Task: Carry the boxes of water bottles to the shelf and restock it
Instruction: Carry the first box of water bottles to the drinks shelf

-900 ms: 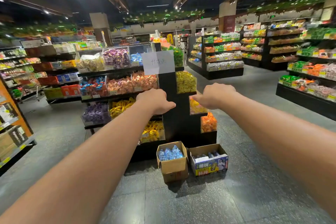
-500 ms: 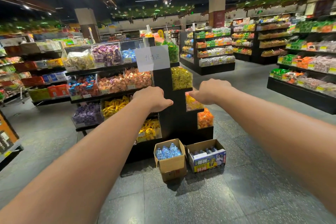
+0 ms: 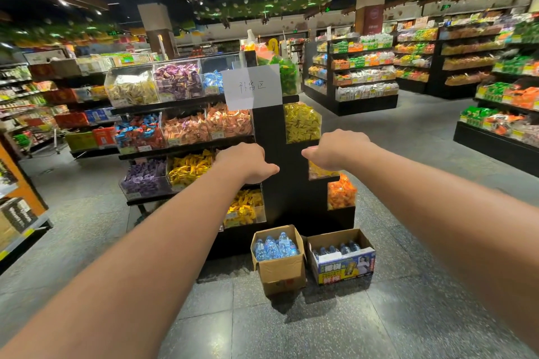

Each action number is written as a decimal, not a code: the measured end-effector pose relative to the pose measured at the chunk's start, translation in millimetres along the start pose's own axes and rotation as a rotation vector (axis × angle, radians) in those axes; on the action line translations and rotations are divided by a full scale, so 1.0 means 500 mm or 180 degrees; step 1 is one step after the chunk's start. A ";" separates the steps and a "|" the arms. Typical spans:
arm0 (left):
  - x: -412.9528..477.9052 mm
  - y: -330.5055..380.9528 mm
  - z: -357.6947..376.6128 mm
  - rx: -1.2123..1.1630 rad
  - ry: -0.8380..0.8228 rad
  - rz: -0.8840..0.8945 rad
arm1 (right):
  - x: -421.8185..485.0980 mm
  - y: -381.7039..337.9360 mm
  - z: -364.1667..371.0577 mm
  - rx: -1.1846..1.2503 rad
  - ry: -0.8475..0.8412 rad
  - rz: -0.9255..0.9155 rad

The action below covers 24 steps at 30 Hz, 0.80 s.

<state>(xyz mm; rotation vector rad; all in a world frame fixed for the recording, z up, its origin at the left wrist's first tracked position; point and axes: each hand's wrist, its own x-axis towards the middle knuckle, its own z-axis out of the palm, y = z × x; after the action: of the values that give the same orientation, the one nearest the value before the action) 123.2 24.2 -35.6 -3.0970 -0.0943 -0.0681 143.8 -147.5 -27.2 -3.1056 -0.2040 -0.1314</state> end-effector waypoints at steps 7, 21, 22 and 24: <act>0.115 0.087 0.024 -0.0073 -0.0032 -0.0125 | 0.127 0.085 0.024 0.0004 -0.0043 -0.0155; 0.245 0.210 0.107 0.0050 -0.0282 -0.0346 | 0.258 0.222 0.123 0.0029 -0.0227 -0.0469; 0.252 0.213 0.112 0.0062 -0.0277 -0.0343 | 0.264 0.228 0.127 0.0031 -0.0255 -0.0458; 0.267 0.215 0.120 0.0086 -0.0295 -0.0335 | 0.277 0.236 0.137 0.0033 -0.0308 -0.0432</act>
<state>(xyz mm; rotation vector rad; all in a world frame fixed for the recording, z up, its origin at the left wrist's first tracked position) 265.4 -72.6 -93.8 -3.0657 -0.2589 0.0729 302.0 -244.2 -85.9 -3.0889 -0.4165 0.0175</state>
